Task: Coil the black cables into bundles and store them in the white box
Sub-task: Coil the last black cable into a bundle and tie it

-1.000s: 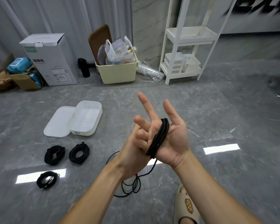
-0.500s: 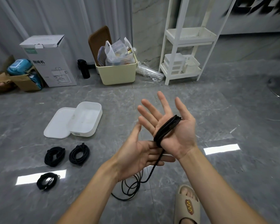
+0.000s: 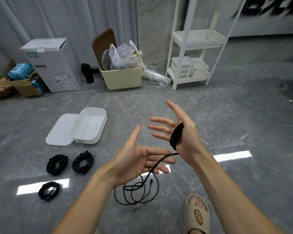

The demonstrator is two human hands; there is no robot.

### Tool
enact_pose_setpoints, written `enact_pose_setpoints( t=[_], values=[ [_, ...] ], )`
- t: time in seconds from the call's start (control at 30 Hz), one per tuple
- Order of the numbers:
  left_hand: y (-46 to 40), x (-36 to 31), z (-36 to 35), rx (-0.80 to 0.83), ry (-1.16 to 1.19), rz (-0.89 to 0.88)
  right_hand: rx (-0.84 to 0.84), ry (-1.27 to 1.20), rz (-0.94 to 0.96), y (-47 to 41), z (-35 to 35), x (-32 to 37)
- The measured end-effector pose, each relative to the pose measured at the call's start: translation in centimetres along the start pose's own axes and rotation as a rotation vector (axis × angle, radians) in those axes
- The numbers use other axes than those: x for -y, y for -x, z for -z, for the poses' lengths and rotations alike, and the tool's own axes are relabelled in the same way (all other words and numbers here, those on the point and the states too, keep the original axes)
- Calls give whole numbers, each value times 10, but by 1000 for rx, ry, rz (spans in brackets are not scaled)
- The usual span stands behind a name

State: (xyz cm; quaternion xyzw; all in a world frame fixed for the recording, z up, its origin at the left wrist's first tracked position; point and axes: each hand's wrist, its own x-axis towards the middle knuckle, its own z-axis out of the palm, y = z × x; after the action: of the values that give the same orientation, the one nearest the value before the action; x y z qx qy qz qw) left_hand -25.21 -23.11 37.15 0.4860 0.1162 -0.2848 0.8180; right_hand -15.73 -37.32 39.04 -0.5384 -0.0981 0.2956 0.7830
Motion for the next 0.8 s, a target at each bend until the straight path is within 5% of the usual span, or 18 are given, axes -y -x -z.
enact_pose_setpoints(
  t=[0.3, 0.6, 0.8],
  values=[
    [5, -10, 12, -120, -53, -138, 30, 404, -176, -3, 4, -15],
    [8, -19, 11, -364, -31, -260, 670, 482, -743, 12, -8, -9],
    [5, -26, -5, -319, 65, -295, 987, 223, -737, 23, -32, -9]
  ],
)
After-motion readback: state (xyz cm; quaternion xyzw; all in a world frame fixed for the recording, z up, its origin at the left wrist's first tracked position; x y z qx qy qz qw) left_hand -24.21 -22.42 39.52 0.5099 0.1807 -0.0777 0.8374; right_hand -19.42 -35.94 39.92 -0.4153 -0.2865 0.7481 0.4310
